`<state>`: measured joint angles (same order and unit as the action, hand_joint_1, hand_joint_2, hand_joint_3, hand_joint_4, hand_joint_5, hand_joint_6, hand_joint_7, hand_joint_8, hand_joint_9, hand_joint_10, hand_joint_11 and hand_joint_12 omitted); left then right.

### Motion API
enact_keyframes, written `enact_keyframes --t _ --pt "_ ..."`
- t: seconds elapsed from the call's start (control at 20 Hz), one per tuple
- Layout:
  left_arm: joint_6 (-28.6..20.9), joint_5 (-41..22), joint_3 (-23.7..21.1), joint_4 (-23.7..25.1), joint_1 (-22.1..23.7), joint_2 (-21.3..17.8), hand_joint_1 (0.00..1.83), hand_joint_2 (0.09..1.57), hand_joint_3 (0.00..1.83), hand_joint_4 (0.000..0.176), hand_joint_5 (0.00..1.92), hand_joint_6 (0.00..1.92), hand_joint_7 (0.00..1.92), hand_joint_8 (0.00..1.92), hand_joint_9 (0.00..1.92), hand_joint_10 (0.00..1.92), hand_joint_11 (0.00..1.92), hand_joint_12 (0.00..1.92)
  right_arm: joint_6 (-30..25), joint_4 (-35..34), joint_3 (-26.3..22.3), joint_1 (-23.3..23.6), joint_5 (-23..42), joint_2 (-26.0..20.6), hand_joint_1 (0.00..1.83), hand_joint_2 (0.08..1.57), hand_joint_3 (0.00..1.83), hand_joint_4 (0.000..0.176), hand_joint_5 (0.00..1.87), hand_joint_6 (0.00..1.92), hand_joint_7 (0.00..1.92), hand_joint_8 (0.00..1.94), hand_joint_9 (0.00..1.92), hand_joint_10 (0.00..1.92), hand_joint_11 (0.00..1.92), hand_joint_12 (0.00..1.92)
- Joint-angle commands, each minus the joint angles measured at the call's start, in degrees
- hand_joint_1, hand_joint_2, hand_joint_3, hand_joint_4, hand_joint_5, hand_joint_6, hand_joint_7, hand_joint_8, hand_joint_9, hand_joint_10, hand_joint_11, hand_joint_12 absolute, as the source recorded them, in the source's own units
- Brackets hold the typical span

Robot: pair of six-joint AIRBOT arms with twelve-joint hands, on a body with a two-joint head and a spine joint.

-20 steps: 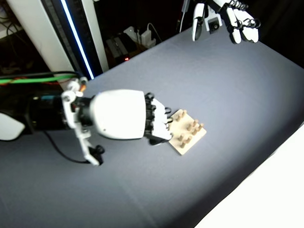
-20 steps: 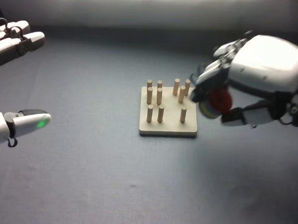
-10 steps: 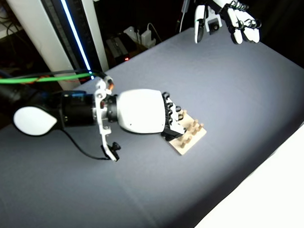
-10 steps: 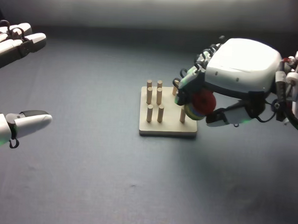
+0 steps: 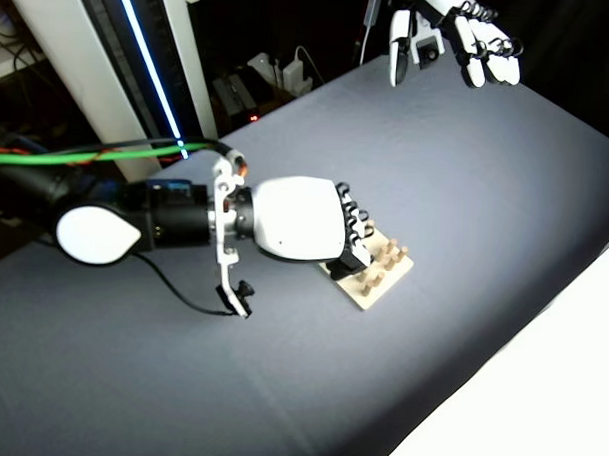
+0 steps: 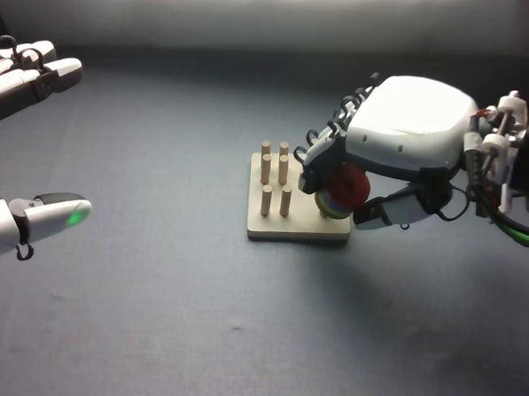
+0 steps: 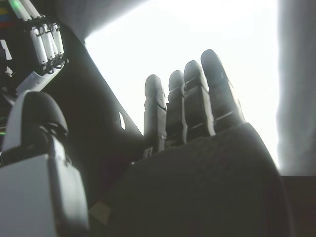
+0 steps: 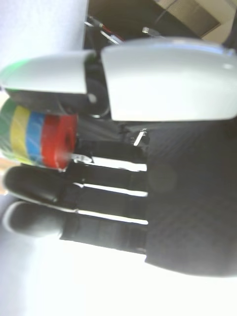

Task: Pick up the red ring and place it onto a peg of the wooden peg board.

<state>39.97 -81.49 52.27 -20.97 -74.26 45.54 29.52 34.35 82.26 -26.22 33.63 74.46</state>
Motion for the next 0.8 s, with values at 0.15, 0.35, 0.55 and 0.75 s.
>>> enact_keyframes --t 0.15,0.35,0.55,0.75 --pt "-0.5 -7.0 0.4 0.1 0.7 0.0 0.71 1.04 0.0 0.031 0.3 0.0 0.16 0.0 0.13 0.0 0.0 0.38 0.0 -1.6 0.9 0.9 4.5 0.6 1.27 1.08 0.0 0.0 0.98 0.83 1.13 0.93 1.03 0.97 0.81 1.5" --pt "-0.8 -7.0 0.5 0.3 0.7 -0.1 0.69 1.04 0.0 0.03 0.29 0.0 0.16 0.0 0.13 0.0 0.0 0.4 0.0 -1.6 1.6 0.9 4.1 1.4 1.28 1.07 0.0 0.0 1.08 0.62 1.09 1.06 0.94 1.19 0.76 1.63" --pt "-0.9 -6.9 0.7 0.4 0.7 -0.1 0.7 1.04 0.0 0.034 0.28 0.0 0.14 0.0 0.1 0.0 0.0 0.28 0.0 -1.5 2.6 0.9 3.4 2.5 1.25 1.07 0.0 0.0 1.04 0.79 1.12 0.89 0.96 1.02 0.74 1.46" --pt "-1.0 -6.8 0.8 0.5 0.7 0.0 0.69 1.04 0.0 0.032 0.29 0.0 0.14 0.0 0.11 0.0 0.0 0.32 0.0 -1.3 3.0 1.0 3.1 3.0 1.24 1.1 0.0 0.0 0.96 0.96 1.06 0.96 0.98 0.94 0.74 1.42"
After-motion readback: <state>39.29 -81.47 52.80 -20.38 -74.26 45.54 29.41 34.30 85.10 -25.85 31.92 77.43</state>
